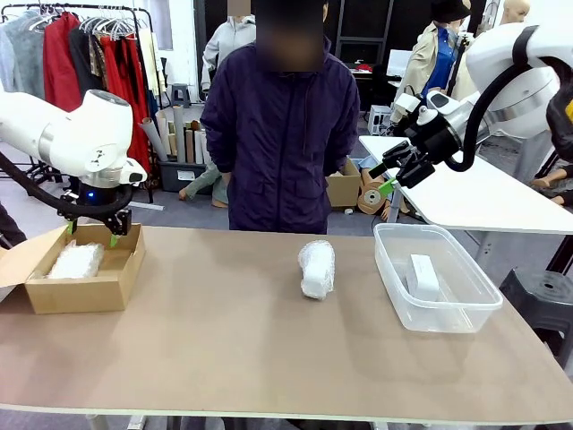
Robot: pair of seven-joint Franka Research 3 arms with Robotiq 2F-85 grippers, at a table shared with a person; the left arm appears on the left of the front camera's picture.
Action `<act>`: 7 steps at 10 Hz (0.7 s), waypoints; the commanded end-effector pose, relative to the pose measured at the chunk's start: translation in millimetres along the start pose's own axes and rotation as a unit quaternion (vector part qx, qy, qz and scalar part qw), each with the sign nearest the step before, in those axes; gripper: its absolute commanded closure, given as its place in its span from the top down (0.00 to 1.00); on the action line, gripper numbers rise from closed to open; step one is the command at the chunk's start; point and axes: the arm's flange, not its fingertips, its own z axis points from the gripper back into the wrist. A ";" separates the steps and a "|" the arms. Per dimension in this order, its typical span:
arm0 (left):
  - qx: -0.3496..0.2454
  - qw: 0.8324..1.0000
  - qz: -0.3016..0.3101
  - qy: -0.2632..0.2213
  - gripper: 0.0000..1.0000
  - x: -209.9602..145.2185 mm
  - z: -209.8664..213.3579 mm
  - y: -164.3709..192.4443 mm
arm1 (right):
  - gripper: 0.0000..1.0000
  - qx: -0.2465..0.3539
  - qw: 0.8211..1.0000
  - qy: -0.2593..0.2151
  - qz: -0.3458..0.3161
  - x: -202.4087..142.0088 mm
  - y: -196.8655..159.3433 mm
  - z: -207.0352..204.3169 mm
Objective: Separate and place wrapped and unwrapped clocks.
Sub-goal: If the picked Digital clock is wrapped, place it in the Package Box ; if not, place it in the Organizing box.
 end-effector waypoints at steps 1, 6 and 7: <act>0.007 1.000 -0.004 -0.003 1.00 0.5 0.3 1.4 | 1.00 -0.001 1.000 0.003 0.002 1.6 1.7 1.1; 0.007 1.000 -0.004 -0.003 1.00 0.5 0.3 1.4 | 1.00 -0.001 1.000 0.003 0.002 1.6 1.7 1.1; 0.007 1.000 -0.004 -0.003 1.00 0.5 0.3 1.4 | 1.00 -0.001 1.000 0.003 0.002 1.6 1.7 1.1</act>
